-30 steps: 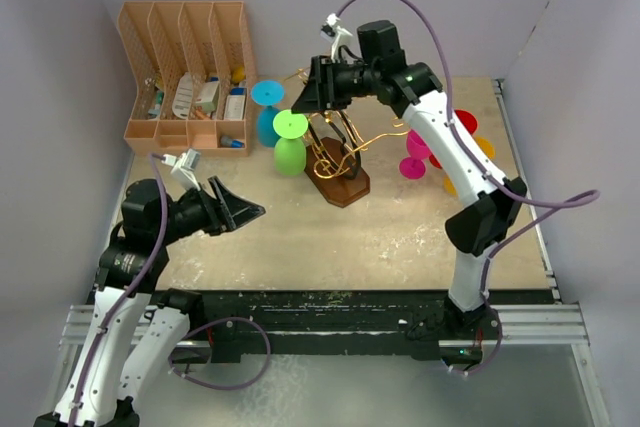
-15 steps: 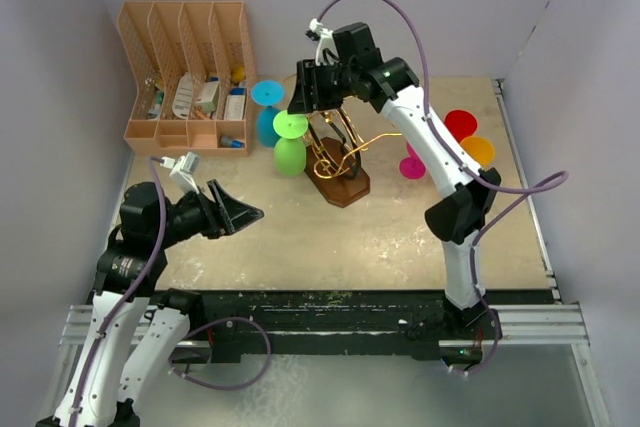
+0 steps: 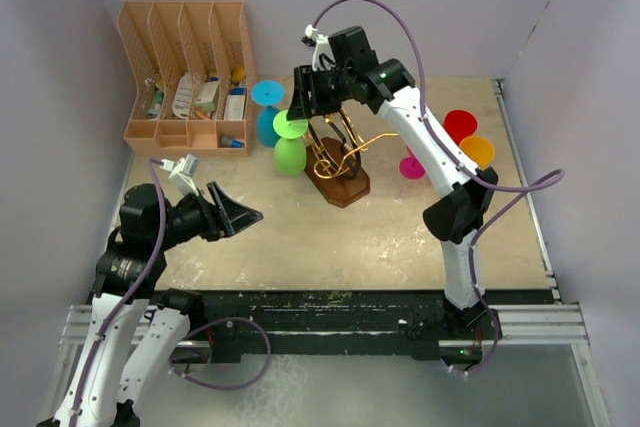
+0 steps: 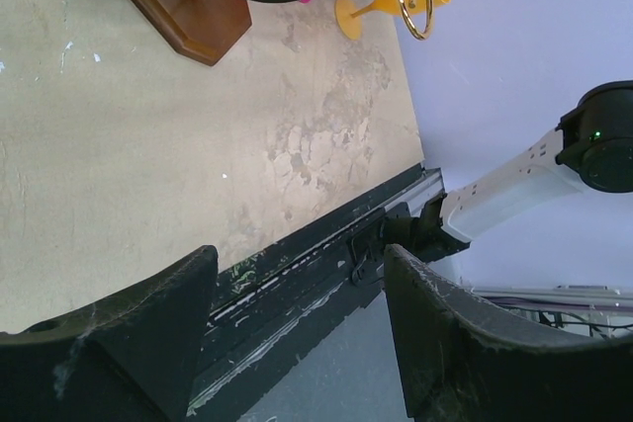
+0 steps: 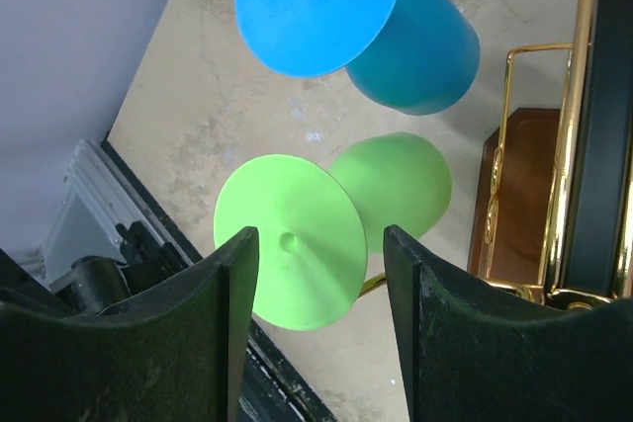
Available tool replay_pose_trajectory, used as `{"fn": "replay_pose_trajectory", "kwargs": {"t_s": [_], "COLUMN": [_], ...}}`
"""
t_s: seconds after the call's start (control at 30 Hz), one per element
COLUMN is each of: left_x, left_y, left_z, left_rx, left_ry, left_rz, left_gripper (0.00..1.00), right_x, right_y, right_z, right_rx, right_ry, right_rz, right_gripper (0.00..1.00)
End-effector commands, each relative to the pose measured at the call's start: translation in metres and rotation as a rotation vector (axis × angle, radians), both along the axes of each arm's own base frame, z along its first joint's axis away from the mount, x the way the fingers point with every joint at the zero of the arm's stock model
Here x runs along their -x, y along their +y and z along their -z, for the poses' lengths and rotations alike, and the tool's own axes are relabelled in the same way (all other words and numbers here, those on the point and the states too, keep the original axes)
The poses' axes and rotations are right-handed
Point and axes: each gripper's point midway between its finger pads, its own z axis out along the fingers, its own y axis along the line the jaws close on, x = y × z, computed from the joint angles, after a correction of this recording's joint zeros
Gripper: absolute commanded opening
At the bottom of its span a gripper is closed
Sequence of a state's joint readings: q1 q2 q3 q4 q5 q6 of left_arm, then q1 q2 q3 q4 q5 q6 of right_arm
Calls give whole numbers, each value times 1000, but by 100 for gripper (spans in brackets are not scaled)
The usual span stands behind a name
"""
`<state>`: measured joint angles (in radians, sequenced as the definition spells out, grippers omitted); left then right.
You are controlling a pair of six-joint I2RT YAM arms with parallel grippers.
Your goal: Take the wine glass off the wine glass rack
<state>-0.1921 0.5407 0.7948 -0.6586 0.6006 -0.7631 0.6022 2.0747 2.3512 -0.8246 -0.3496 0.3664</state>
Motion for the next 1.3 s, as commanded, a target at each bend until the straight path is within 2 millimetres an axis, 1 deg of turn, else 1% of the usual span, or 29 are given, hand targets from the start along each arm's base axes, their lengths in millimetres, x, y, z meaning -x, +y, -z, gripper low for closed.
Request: {"fn": "replay_pose_trajectory", "kwargs": {"t_s": [0.0, 0.17, 0.33, 0.37, 0.47, 0.57, 0.7, 1.13, 1.27], "left_x": [-1, -2, -2, -2, -3, -4, -4, -4, -3], "left_y": [2, 2, 2, 2, 1, 1, 1, 2, 1], "left_z": [-19, -16, -14, -14, -13, -12, -12, -10, -11], "left_rx": [-6, -6, -5, -5, -5, -4, -2, -5, -5], "left_ry": [-81, -74, -68, -68, -66, -61, -60, -57, -61], "left_rz": [-3, -3, -4, -5, -4, -4, -3, -6, -4], "left_gripper": [71, 71, 71, 71, 71, 71, 71, 71, 71], "right_x": [18, 27, 31, 31, 33, 35, 38, 46, 45], "right_y": [5, 10, 9, 9, 9, 11, 15, 20, 20], "right_z": [-36, -43, -50, -51, -54, -53, -50, -48, -42], "right_rx": [-83, -127, -143, -145, -155, -161, -174, -204, -192], "right_ry": [-48, -37, -42, -44, -43, -34, -18, 12, 19], "right_rz": [-71, -110, -112, -112, -122, -135, -158, -204, -203], "right_gripper": [55, 54, 51, 49, 39, 30, 25, 23, 21]}}
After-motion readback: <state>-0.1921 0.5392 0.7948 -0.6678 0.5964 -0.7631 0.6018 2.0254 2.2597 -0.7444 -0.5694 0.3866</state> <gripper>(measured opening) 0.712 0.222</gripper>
